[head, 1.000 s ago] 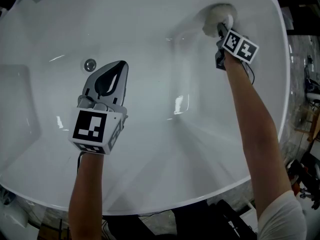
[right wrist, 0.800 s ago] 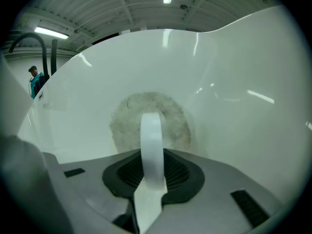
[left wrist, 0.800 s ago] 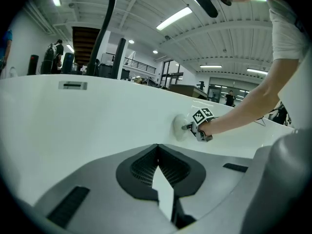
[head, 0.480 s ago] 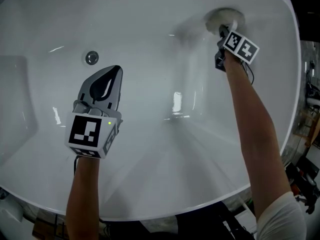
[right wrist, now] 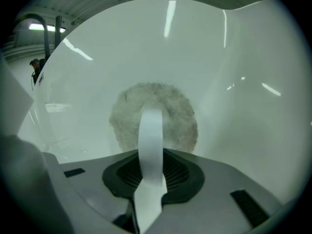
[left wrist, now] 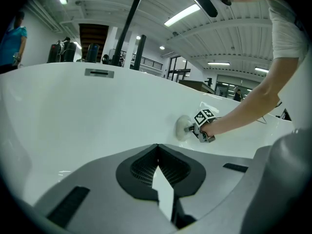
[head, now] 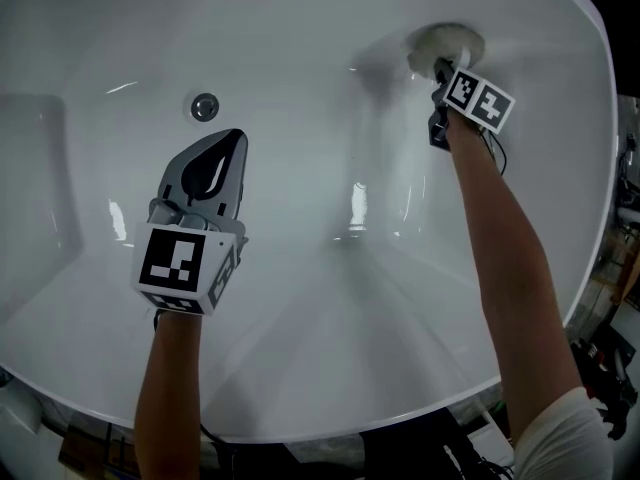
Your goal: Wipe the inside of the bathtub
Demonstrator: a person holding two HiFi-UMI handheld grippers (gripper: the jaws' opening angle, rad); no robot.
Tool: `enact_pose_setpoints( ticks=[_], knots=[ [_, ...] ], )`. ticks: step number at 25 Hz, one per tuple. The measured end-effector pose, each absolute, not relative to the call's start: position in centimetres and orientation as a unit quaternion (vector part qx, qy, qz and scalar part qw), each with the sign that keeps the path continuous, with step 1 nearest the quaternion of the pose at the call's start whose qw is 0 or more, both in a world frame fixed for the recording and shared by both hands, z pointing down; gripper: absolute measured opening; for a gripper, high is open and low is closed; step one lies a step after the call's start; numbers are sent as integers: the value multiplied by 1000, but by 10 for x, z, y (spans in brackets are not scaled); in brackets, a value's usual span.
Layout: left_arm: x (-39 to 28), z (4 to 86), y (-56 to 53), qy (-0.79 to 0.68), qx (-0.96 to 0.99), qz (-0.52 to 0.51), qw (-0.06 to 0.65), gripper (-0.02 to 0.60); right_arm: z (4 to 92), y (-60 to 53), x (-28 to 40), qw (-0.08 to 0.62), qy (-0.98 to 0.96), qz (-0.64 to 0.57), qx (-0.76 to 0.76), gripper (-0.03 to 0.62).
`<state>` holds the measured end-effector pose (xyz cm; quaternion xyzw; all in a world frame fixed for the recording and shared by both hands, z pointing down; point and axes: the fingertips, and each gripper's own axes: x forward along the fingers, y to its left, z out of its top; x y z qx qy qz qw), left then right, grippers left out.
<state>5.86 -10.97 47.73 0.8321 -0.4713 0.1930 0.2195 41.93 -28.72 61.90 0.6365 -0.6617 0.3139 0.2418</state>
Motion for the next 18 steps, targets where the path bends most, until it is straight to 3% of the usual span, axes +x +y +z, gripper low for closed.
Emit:
enact_pose_setpoints(
  ticks=[10,18],
  knots=[
    [-1,485,-105,-487,822,193,225,11,641,-284,334,255,-677,320,611,95],
    [-86,489,-95,-501,813,192,227,11,650,-282,238,263,-688,319,597,95]
  ],
)
